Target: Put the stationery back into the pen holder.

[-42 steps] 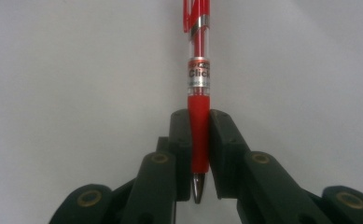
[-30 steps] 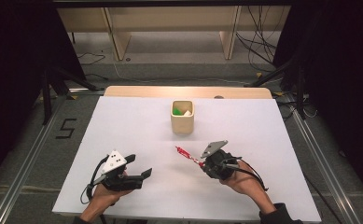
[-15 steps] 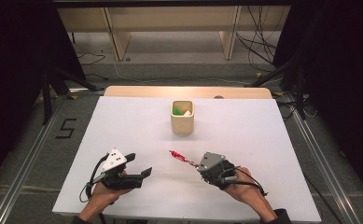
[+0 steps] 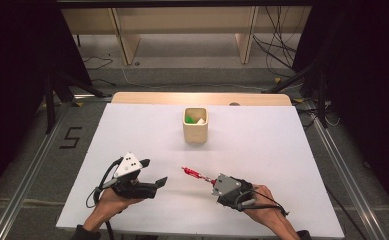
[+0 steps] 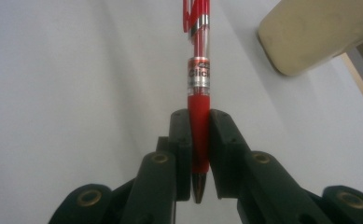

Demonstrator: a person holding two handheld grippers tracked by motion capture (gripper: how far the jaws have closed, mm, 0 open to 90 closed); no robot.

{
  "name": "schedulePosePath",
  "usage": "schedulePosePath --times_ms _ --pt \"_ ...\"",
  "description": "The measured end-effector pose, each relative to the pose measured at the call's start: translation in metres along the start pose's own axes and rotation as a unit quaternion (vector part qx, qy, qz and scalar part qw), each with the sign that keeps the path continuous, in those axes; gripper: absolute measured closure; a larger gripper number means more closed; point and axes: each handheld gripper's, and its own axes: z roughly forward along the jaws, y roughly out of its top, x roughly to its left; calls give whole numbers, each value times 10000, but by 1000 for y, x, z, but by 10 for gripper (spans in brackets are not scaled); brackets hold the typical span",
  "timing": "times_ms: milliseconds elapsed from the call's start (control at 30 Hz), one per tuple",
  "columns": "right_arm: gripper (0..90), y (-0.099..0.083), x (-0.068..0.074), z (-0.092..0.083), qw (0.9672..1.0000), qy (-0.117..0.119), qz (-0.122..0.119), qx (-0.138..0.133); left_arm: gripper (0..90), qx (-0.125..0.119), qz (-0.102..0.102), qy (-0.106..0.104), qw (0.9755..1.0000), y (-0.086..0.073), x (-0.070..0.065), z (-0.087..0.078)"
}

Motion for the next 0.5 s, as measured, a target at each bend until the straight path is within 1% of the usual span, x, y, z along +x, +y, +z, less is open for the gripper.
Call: schedulePosePath --times_ms 133,233,267,333,400,433,500 --pt "807 -2 4 -1 9998 -159 -133 -68 169 105 118 -77 9998 6 -1 2" --pt "807 -2 7 -2 9990 -241 -334 -161 169 183 245 -134 9994 11 -3 2" --pt "806 -2 8 -2 9985 -284 -428 -171 169 199 282 -133 9993 13 -4 3" --pt "807 -1 12 -3 9978 -385 -508 -205 169 229 348 -172 9990 17 -6 4" --pt "807 -1 15 -3 9961 -444 -729 -201 169 287 422 -193 9985 21 -8 5" --pt "807 -1 17 -3 9951 -512 -815 -204 169 338 465 -219 9981 23 -9 6" --pt "807 -1 20 -3 9941 -553 -913 -177 169 433 570 -251 9971 26 -12 8"
